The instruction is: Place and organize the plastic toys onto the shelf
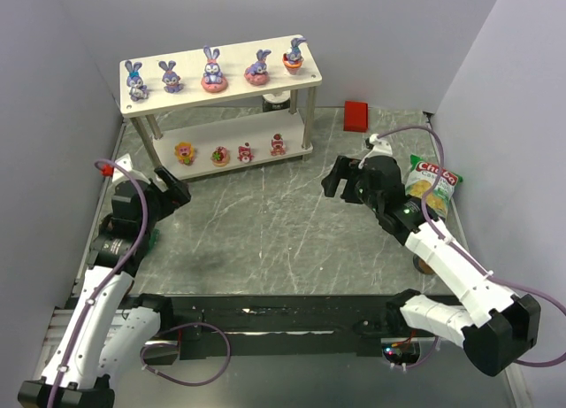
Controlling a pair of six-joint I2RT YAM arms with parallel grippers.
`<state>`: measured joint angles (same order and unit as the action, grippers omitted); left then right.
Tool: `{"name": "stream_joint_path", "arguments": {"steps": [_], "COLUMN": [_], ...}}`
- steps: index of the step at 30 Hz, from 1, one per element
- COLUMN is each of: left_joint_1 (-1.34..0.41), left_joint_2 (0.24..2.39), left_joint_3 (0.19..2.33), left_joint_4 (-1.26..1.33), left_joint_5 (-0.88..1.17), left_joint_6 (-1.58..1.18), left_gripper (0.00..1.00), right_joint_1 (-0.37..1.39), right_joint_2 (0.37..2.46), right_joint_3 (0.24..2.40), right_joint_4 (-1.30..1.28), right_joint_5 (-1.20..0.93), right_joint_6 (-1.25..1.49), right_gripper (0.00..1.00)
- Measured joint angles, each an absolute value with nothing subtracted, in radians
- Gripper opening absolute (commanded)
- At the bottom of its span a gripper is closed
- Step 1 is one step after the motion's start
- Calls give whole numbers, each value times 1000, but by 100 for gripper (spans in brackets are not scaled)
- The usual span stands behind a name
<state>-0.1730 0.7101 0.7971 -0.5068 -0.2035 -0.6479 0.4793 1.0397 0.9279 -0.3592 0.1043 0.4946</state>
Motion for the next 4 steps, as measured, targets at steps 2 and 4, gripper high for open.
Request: {"name": "stream_joint_path", "arguments": {"steps": [2, 4], "left_joint_1": [-174, -175], "left_joint_2": [707, 704], "left_joint_3": [798, 801], "left_joint_4": [-507, -509], "left_joint_5": [-207, -210], "left_joint_6": [-648, -649], "left_gripper": [96, 96], "right_joint_1": [479, 479], "right_joint_2": [1039, 1037], "right_joint_3": [928, 928], "right_joint_4": [-359, -359], "right_joint_5": [104, 104], "right_joint_6": [499, 501], "right_gripper": [95, 95]}}
